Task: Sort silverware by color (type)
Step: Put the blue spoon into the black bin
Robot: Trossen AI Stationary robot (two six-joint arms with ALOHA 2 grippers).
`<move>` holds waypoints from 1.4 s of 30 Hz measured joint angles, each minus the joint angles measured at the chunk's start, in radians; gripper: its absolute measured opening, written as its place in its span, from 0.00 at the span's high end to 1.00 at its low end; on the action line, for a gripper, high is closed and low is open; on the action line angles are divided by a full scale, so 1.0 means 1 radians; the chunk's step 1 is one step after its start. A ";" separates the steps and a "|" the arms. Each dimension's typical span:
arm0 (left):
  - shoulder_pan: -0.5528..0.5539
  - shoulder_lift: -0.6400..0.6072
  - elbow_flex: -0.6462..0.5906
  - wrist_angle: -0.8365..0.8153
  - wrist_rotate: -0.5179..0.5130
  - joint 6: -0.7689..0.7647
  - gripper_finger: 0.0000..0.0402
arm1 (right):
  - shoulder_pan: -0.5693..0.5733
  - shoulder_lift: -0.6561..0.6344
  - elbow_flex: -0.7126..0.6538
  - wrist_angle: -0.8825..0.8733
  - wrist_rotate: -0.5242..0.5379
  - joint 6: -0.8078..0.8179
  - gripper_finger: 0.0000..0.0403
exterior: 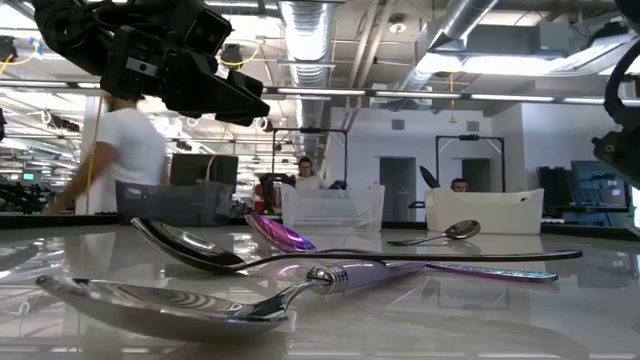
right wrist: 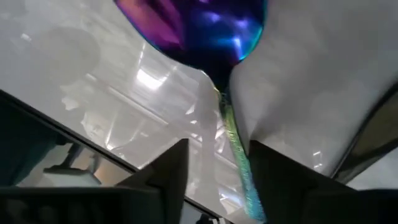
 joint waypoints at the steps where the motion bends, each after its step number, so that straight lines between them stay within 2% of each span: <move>1: 0.000 0.000 0.000 -0.001 0.000 0.000 0.72 | -0.003 0.000 0.000 -0.005 0.005 0.000 0.58; 7: 0.000 0.000 0.000 -0.006 0.000 -0.005 0.72 | -0.034 0.000 -0.003 -0.065 0.022 -0.005 0.88; 9: 0.000 0.000 0.000 -0.007 0.000 -0.007 0.72 | -0.044 -0.002 -0.004 -0.065 0.027 -0.012 0.94; 16: 0.000 0.000 0.000 -0.030 -0.001 -0.006 0.72 | -0.081 -0.047 0.001 -0.070 0.097 -0.047 0.91; 23: 0.000 0.000 0.000 -0.037 -0.001 0.005 0.72 | -0.120 -0.174 0.064 -0.205 0.398 -0.157 0.96; 27: 0.000 0.000 0.000 -0.038 -0.001 -0.001 0.72 | -0.153 -0.254 0.096 -0.286 0.491 -0.225 0.96; 31: 0.000 0.000 0.000 -0.062 -0.001 -0.008 0.72 | -0.197 -0.314 0.110 -0.290 0.577 -0.319 0.96; 35: 0.000 0.000 0.000 -0.047 -0.016 -0.058 0.72 | -0.245 -0.334 0.110 -0.186 0.717 -0.506 0.96; 38: 0.000 0.026 0.000 0.050 -0.057 -0.150 0.72 | -0.293 -0.318 0.111 -0.008 0.827 -0.727 0.96; 42: 0.001 0.111 0.000 0.247 -0.062 -0.254 0.72 | -0.370 -0.262 0.112 0.285 0.841 -1.003 0.96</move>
